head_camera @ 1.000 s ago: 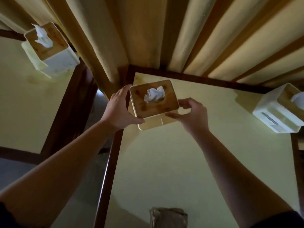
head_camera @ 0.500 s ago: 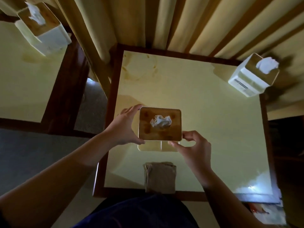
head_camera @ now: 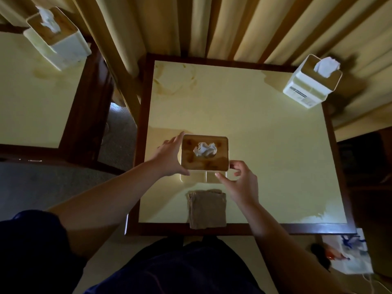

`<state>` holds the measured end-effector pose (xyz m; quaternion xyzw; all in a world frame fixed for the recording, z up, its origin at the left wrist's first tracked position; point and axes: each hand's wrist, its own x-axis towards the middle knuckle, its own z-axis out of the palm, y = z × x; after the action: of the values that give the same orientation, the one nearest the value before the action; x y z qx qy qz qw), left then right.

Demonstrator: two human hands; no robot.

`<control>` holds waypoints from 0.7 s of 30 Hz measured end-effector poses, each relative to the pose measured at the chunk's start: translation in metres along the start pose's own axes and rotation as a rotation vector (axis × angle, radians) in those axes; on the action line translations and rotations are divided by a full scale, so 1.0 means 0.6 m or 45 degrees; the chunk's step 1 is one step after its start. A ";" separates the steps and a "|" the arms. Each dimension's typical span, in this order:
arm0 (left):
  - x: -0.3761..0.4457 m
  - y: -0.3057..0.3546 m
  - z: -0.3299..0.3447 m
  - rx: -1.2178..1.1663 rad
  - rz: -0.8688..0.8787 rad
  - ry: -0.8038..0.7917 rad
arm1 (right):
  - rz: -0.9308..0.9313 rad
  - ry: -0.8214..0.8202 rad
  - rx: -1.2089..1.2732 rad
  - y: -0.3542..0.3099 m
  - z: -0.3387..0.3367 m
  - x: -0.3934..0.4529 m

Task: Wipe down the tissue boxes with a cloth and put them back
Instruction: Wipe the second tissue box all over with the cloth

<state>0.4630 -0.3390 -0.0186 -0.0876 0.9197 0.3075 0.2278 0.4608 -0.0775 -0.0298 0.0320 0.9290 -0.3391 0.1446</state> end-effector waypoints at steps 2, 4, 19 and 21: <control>-0.018 0.006 0.010 -0.061 -0.076 0.050 | -0.003 -0.036 0.024 0.012 -0.004 -0.009; -0.049 0.003 0.028 -0.236 -0.212 0.172 | -0.008 -0.008 0.010 0.033 -0.001 -0.028; -0.136 -0.009 0.231 -0.393 -0.320 -0.009 | -0.525 -0.464 -0.854 0.080 0.085 -0.059; -0.127 0.005 0.247 -0.242 -0.285 0.002 | -0.508 -0.500 -0.865 0.078 0.087 -0.062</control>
<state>0.5833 -0.2453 -0.0856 -0.2112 0.8711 0.3658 0.2506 0.5169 -0.0735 -0.0864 -0.2625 0.9307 -0.0352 0.2525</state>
